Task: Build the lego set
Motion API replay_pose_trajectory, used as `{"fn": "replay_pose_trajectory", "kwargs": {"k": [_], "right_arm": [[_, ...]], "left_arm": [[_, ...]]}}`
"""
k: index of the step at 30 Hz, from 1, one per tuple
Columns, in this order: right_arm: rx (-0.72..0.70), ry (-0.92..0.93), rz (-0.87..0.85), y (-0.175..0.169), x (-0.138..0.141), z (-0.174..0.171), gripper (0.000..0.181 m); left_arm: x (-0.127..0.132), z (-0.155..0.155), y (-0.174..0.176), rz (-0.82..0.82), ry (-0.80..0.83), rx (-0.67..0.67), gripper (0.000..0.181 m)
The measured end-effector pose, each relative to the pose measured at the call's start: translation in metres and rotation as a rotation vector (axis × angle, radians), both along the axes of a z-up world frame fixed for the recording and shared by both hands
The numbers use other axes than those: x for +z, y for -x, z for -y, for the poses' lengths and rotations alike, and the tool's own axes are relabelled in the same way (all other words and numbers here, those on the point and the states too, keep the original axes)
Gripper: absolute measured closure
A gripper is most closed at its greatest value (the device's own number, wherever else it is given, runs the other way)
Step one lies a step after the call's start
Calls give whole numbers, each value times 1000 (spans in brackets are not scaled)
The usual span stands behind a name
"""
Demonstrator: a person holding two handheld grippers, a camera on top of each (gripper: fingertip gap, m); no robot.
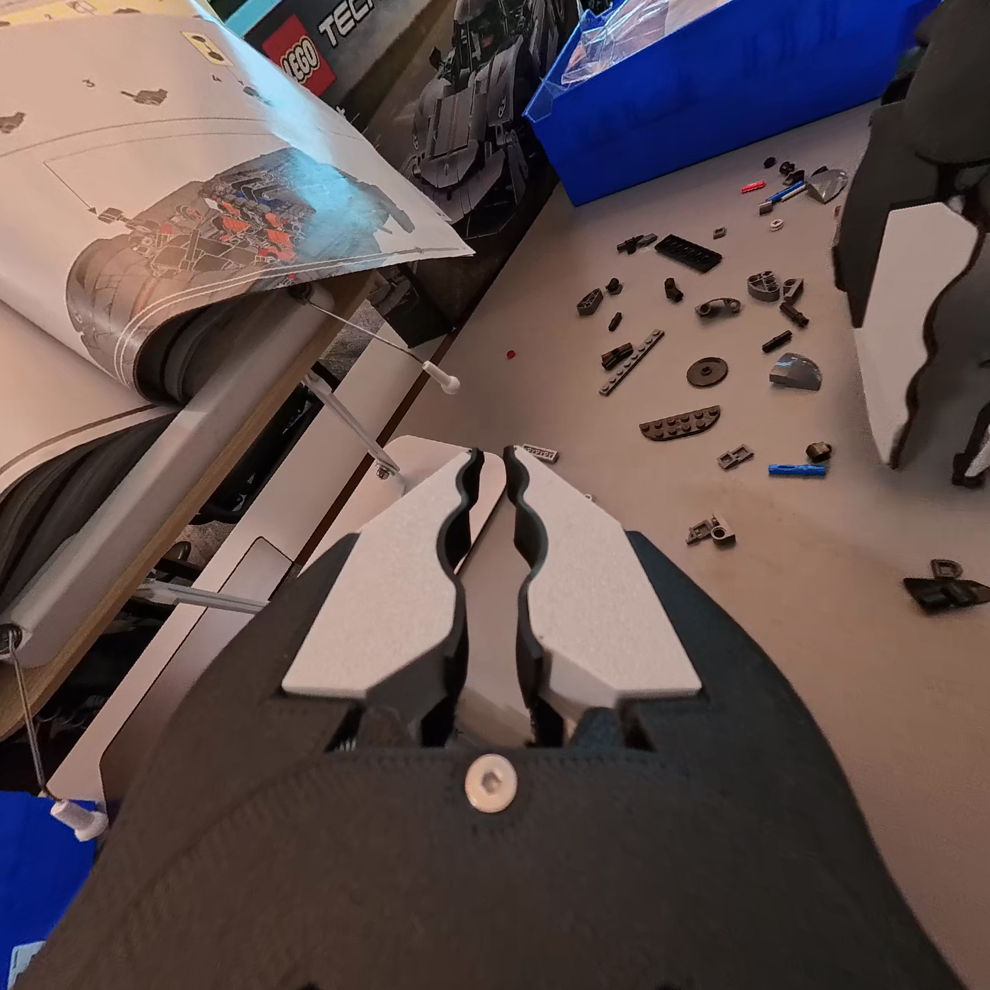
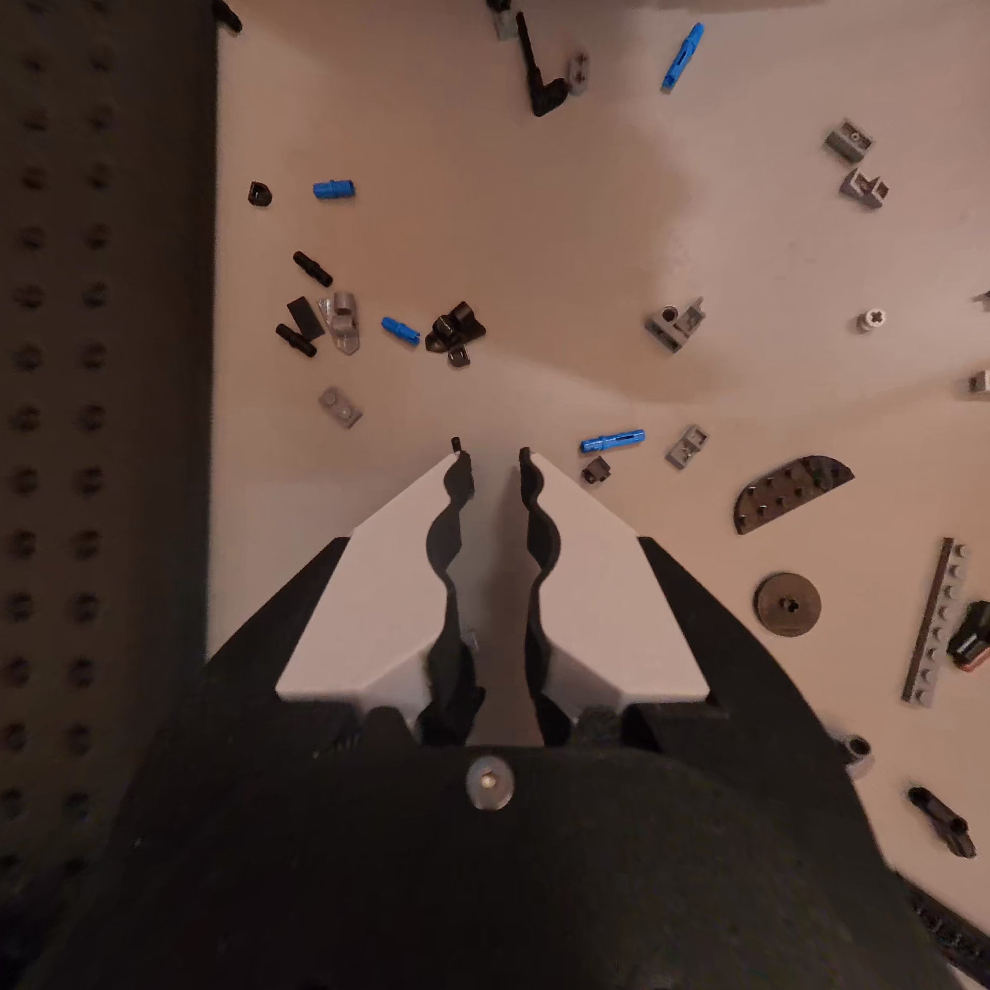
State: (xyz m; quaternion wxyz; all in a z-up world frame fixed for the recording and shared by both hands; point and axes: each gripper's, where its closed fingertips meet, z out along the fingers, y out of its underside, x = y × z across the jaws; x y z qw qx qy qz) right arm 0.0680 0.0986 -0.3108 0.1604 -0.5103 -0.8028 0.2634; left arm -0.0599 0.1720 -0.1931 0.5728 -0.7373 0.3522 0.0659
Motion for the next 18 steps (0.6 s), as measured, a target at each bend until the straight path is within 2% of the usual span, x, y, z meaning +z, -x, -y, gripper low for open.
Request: {"fn": "replay_pose_trajectory", "kwargs": {"k": [3,18], "right_arm": [[6,-10,10,-3,-2,-1,172],[-1,18,-34,-1,0,-1,163]], "left_arm": [[-2,-1,0,-3,6,-1,174],[-8,-2,-4,-15,19,-4,174]]}}
